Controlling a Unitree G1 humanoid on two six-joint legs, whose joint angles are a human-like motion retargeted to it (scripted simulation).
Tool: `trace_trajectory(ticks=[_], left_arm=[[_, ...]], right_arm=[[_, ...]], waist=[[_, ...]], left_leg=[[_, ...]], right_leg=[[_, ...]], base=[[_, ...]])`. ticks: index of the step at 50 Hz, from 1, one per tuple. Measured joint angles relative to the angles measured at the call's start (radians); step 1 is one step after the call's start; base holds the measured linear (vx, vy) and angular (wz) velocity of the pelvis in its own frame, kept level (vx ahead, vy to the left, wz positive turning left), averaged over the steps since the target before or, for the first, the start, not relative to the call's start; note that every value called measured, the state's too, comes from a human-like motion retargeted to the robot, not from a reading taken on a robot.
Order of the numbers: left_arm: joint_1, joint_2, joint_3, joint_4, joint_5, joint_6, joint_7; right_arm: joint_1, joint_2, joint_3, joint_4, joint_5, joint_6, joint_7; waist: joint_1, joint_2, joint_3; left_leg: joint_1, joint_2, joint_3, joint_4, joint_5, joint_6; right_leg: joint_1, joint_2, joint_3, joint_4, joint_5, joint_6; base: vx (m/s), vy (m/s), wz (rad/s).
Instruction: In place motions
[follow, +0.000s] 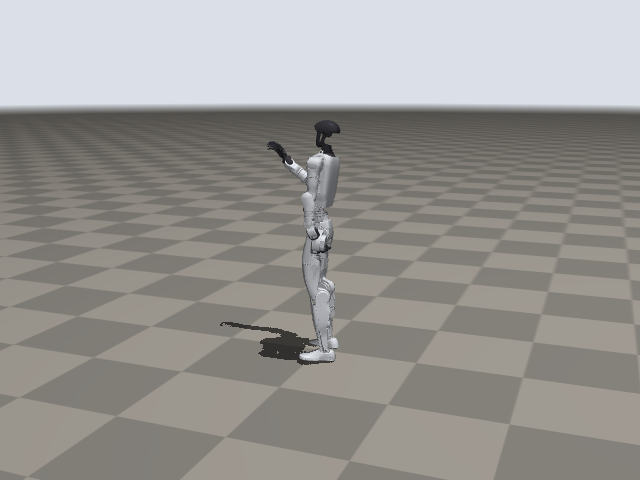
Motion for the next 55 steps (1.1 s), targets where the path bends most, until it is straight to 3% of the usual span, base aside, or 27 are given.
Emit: trace_trajectory(ticks=[3, 5, 7, 10, 13, 15, 18, 23, 28, 32, 36, 40, 45, 50, 53, 55], left_arm=[[0.02, 0.001, 0.012, 0.0, -0.017, 0.011, 0.005], [0.029, 0.002, 0.019, 0.0, -0.03, 0.012, 0.001], [0.029, 0.003, 0.031, 0.0, -0.042, 0.009, 0.001], [0.029, 0.003, 0.04, 0.0, -0.065, -0.007, 0.017], [0.032, 0.001, 0.032, 0.0, -0.087, -0.043, 0.083], [0.033, -0.001, 0.021, -0.012, -0.087, -0.08, 0.146], [0.045, -0.01, -0.003, -0.081, -0.075, -0.148, 0.251], [0.071, -0.026, -0.039, -0.252, -0.07, -0.259, 0.399], [0.069, -0.042, -0.022, -0.479, -0.158, -0.38, 0.527], [0.04, 0.002, -0.033, -0.751, -0.23, -0.482, 0.584], [-0.027, 0.148, -0.072, -1.082, -0.287, -0.538, 0.644], [-0.171, 0.356, -0.073, -1.386, -0.264, -0.576, 0.762], [-0.394, 0.606, -0.044, -1.633, -0.157, -0.582, 0.979], [-0.611, 0.775, -0.072, -1.682, -0.112, -0.553, 1.171], [-0.746, 0.807, -0.096, -1.592, -0.163, -0.486, 1.071], [-0.846, 0.811, -0.108, -1.479, -0.178, -0.398, 0.975]], right_arm=[[-0.051, 0.002, 0.007, 0.139, -0.094, 0.266, 0.373], [-0.055, -0.01, 0.018, 0.183, -0.14, 0.413, 0.535], [-0.026, -0.02, 0.018, 0.135, -0.155, 0.413, 0.549], [0.069, -0.038, 0.012, 0.007, -0.084, 0.256, 0.24], [0.18, -0.066, 0.039, -0.076, -0.046, -0.041, -0.178], [0.256, -0.085, 0.059, -0.108, -0.049, -0.194, -0.381], [0.38, -0.073, 0.113, -0.076, -0.05, -0.289, -0.463], [0.562, 0.001, 0.22, 0.192, -0.013, -0.313, -0.316], [0.642, 0.062, 0.317, 0.641, -0.103, -0.224, -0.059], [0.618, 0.14, 0.327, 1.102, -0.224, -0.001, 0.009], [0.589, 0.203, 0.248, 1.53, -0.188, 0.229, 0.042], [0.633, 0.178, 0.11, 1.644, 0.075, 0.353, 0.222], [0.676, 0.138, -0.079, 1.644, 0.491, 0.229, 0.364], [0.633, 0.082, -0.121, 1.644, 0.642, 0.237, 0.443], [0.586, 0.059, -0.091, 1.644, 0.604, 0.245, 0.442], [0.561, 0.056, -0.062, 1.632, 0.558, 0.243, 0.428]], waist=[[-0.022, 0.002, -0.004], [-0.052, 0.005, -0.006], [-0.065, 0.006, 0.0], [-0.067, 0.005, 0.001], [-0.032, 0.005, -0.003], [-0.024, 0.005, -0.002], [-0.019, 0.004, 0.006], [-0.016, 0.006, 0.02], [-0.023, 0.009, 0.049], [-0.023, 0.01, 0.065], [-0.022, 0.013, 0.045], [-0.009, 0.013, 0.02], [-0.017, 0.014, -0.007], [-0.06, 0.048, -0.023], [-0.082, 0.072, -0.025], [-0.094, 0.085, -0.029]], left_leg=[[-0.005, 0.0, -0.024, 0.005, -0.003, -0.003], [-0.011, -0.003, -0.058, 0.01, -0.008, -0.005], [-0.017, -0.006, -0.076, 0.013, -0.008, -0.006], [-0.03, -0.008, -0.089, 0.019, -0.006, -0.007], [-0.04, -0.006, -0.06, 0.018, 0.002, -0.003], [-0.043, -0.006, -0.054, 0.017, 0.003, -0.003], [-0.045, -0.007, -0.051, 0.018, 0.005, -0.004], [-0.041, -0.006, -0.048, 0.018, 0.006, -0.004], [-0.021, -0.003, -0.041, 0.016, 0.006, -0.004], [-0.01, -0.002, -0.038, 0.015, 0.006, -0.003], [-0.017, -0.003, -0.039, 0.012, 0.009, -0.004], [-0.029, -0.008, -0.043, 0.009, 0.012, -0.004], [-0.042, -0.012, -0.049, 0.014, 0.011, -0.004], [-0.045, -0.006, -0.039, 0.013, 0.005, -0.001], [-0.041, 0.0, -0.025, 0.011, 0.002, 0.0], [-0.038, 0.002, -0.016, 0.009, 0.001, 0.0]], right_leg=[[0.008, -0.003, -0.026, -0.002, -0.003, 0.002], [0.016, -0.008, -0.06, -0.003, -0.008, 0.006], [0.023, -0.011, -0.079, -0.005, -0.01, 0.008], [0.025, -0.013, -0.093, -0.008, -0.012, 0.009], [0.014, -0.01, -0.062, -0.01, -0.008, 0.007], [0.009, -0.01, -0.054, -0.011, -0.008, 0.006], [0.007, -0.012, -0.05, -0.011, -0.007, 0.006], [0.01, -0.012, -0.049, -0.011, -0.006, 0.006], [0.025, -0.008, -0.042, -0.011, -0.004, 0.004], [0.033, -0.007, -0.04, -0.011, -0.003, 0.003], [0.027, -0.008, -0.043, -0.012, -0.004, 0.004], [0.018, -0.012, -0.047, -0.011, -0.006, 0.005], [0.015, -0.015, -0.053, -0.014, -0.01, 0.007], [0.0, -0.008, -0.038, -0.012, -0.008, 0.008], [-0.01, -0.002, -0.023, -0.01, -0.005, 0.007], [-0.015, 0.001, -0.015, -0.009, -0.004, 0.007]], base=[[0.0, 0.0, 0.47], [0.01, -0.01, 0.87], [0.03, -0.03, 0.57], [0.02, -0.02, 0.21], [0.02, 0.01, -0.35], [0.01, 0.01, -0.2], [0.0, 0.0, 0.0], [0.0, 0.0, 0.0], [0.0, 0.0, 0.0], [0.0, 0.0, 0.0], [0.0, 0.0, 0.0], [0.05, 0.01, 0.08], [0.02, 0.0, 0.04], [-0.01, 0.04, -0.15], [-0.03, 0.09, -0.32], [-0.01, 0.06, -0.25]])
